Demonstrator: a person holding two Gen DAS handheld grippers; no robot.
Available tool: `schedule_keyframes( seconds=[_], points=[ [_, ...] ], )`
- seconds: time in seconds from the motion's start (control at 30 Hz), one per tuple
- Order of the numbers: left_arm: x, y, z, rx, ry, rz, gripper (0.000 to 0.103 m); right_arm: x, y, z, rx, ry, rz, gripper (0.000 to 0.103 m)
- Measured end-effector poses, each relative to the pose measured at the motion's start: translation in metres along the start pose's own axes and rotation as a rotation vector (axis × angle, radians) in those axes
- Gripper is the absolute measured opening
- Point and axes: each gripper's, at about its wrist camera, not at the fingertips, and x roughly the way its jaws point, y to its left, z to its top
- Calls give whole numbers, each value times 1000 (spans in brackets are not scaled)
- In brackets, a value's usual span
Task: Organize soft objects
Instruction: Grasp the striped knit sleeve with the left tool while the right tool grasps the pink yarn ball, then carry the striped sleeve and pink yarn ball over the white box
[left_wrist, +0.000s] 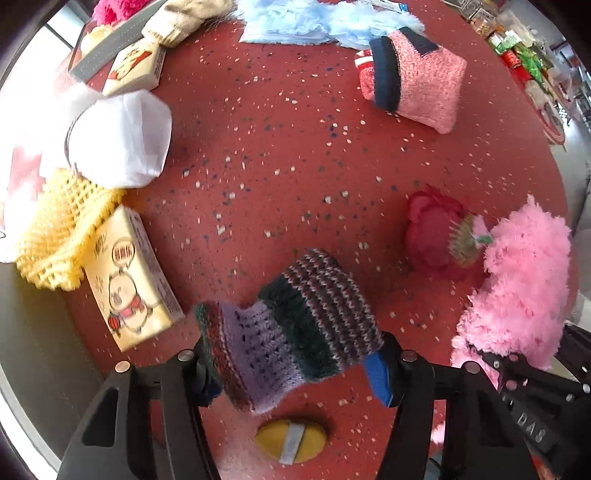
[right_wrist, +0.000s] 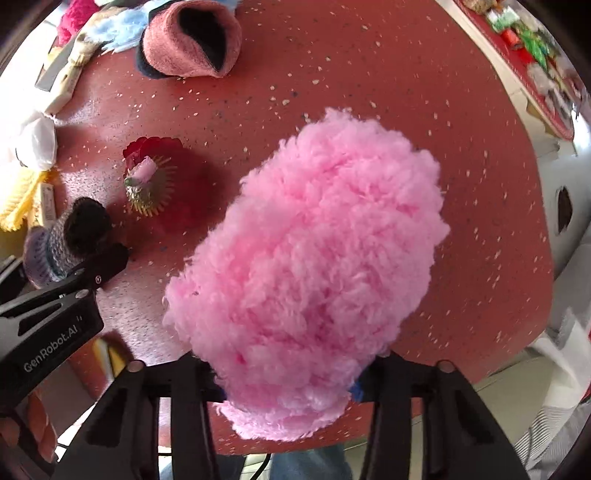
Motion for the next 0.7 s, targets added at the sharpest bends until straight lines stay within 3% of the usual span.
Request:
schedule_keyframes(
  seconds=[0.1, 0.27, 0.7],
  points=[
    [-9, 3, -7, -8, -10, -13, 62, -4, -9, -5, 42, 6, 36, 45],
    [-34, -8, -34, 60, -45, -35, 62, -13, -18, -13, 87, 8, 55, 45],
    [-92, -15, -104, 150, -138, -149, 62, -35, -3, -5, 56, -6, 49, 46]
  ],
)
